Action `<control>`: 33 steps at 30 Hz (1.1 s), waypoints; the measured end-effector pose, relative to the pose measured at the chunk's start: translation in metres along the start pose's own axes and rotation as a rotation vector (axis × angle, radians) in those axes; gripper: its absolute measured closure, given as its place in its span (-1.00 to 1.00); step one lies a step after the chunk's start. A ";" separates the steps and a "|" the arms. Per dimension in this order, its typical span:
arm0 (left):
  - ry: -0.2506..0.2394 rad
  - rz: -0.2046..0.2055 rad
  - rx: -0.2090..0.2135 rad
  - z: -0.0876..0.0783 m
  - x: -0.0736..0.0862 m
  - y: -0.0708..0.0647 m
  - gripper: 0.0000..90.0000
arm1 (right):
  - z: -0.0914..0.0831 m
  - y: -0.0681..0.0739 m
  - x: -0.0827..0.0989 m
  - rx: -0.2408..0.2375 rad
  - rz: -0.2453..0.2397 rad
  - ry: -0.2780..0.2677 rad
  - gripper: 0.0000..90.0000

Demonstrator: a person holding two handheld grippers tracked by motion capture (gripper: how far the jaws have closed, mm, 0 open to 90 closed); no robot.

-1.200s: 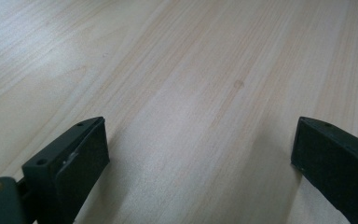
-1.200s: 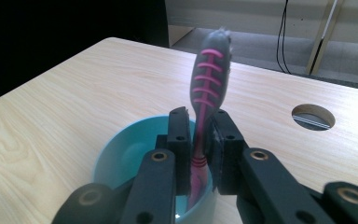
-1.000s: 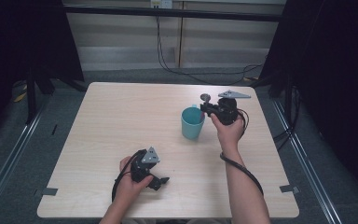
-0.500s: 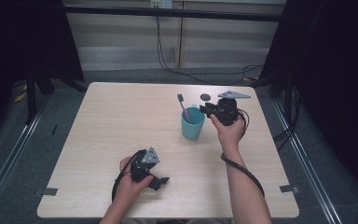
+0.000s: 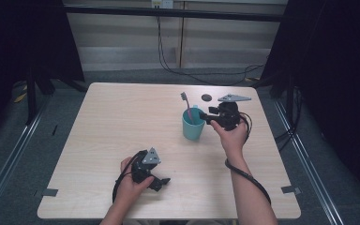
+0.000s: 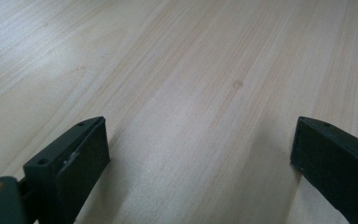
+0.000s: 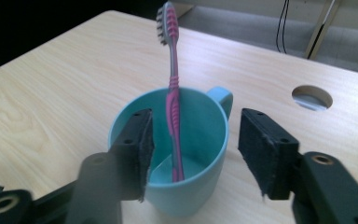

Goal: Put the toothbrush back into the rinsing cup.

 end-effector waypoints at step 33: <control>-0.002 0.015 0.013 0.000 0.000 -0.001 -0.90 | -0.026 0.012 0.013 -0.033 -0.041 0.061 -0.40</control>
Point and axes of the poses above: each handheld gripper's, and its own axes: z roughly forward along the jaws, x roughly out of its underside, y roughly to its left, the point moved 6 cm from there along z, roughly forward along the jaws
